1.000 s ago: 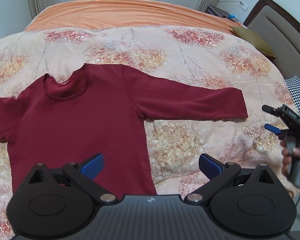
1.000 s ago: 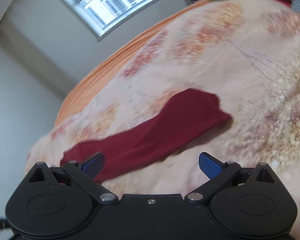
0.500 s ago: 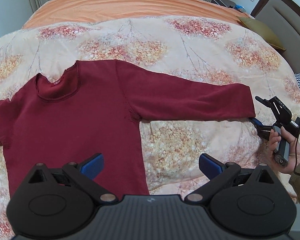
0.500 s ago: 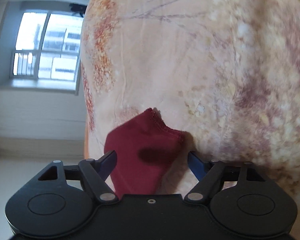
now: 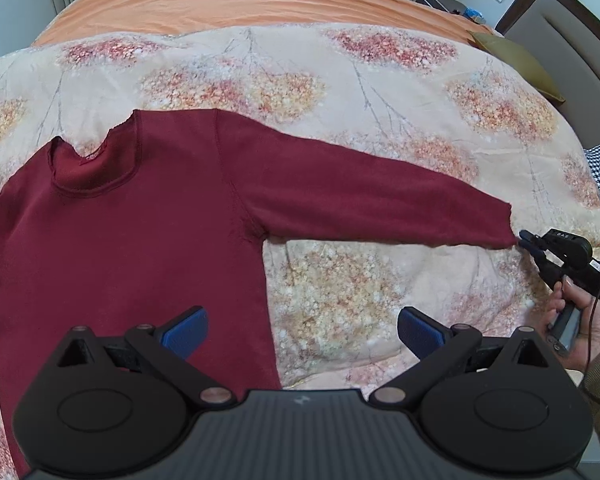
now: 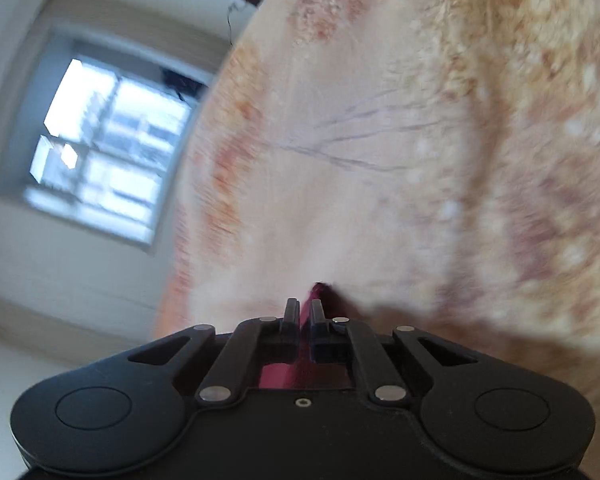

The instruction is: Fold small clothes

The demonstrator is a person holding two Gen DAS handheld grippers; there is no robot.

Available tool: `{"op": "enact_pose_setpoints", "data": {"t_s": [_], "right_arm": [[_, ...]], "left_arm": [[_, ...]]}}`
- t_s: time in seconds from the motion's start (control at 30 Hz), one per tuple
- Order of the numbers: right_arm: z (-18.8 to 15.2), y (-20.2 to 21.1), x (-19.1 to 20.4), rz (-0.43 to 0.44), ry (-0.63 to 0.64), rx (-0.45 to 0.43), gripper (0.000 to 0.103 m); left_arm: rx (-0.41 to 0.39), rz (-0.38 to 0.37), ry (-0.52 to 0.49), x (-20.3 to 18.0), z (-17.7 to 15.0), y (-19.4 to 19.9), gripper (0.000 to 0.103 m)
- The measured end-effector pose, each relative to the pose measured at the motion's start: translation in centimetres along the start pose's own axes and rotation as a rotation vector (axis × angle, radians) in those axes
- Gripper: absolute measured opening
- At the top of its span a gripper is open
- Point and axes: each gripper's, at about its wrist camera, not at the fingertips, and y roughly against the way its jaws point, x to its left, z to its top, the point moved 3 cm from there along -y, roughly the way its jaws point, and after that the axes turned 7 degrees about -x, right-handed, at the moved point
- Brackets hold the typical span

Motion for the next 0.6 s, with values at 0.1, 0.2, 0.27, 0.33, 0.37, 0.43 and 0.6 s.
{"op": "enact_pose_setpoints", "data": {"t_s": [0.1,0.2,0.27,0.33,0.37,0.43,0.6], "right_arm": [[0.3,2.1,0.8,-0.025,0.060,-0.048,0.026],[-1.0,5.1,5.5,0.083,0.242,-0.086,0.079],[-3.7,5.3,10.0,0.207,0.363,0.013,0.086],[-7.4,4.8,14.7,0.319,0.485,0.142,0.086],[-9.4,4.6,16.9,0.363,0.549,0.186,0.087],[-13.7,3.6,21.6,0.448,0.662,0.277,0.089],[-24.0,-0.6,31.4,0.575,0.855,0.456,0.089]], "left_arm": [[-0.008,0.020,-0.012,1.4,-0.3,-0.3,0.103],[-0.016,0.037,-0.014,4.3,-0.2,-1.0,0.103],[-0.026,0.053,-0.033,6.9,0.1,-1.7,0.103],[-0.047,0.070,-0.058,10.2,0.7,-2.4,0.103],[-0.062,0.072,-0.067,12.2,1.2,-2.7,0.103],[-0.097,0.059,-0.078,16.6,2.4,-3.1,0.103],[-0.132,0.099,-0.222,28.5,6.3,-4.5,0.103]]}}
